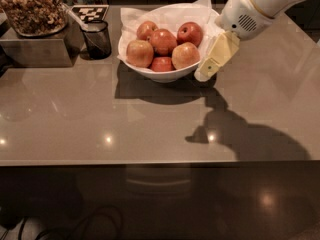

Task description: Pick apple from white bowl

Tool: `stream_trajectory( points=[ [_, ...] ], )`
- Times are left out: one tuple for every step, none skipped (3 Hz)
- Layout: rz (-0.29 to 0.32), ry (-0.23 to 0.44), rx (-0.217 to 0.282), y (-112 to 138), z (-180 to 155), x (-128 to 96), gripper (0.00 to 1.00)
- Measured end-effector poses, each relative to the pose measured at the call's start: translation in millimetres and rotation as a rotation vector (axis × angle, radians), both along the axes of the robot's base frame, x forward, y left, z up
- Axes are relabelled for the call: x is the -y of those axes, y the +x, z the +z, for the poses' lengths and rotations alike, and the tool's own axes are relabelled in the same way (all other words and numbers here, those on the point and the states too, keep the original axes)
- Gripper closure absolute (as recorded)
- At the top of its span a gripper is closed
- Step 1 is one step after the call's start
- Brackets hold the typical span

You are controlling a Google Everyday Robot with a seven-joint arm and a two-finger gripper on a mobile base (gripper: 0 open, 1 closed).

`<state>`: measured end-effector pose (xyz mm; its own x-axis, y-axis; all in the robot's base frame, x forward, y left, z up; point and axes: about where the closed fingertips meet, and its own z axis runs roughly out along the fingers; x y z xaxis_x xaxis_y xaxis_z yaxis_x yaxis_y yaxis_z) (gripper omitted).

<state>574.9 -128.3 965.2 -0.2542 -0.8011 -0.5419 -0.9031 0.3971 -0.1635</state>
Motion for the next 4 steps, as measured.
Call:
stream_trajectory(
  points=[
    [0.016, -0.002, -0.002, 1, 1, -5, 0.0],
    [0.013, 0.023, -0.012, 10, -5, -7, 0.0],
    [0.051, 0.039, -0.02, 27, -7, -19, 0.0],
    [0.053, 0.042, -0.016, 29, -5, -20, 0.14]
  ],
)
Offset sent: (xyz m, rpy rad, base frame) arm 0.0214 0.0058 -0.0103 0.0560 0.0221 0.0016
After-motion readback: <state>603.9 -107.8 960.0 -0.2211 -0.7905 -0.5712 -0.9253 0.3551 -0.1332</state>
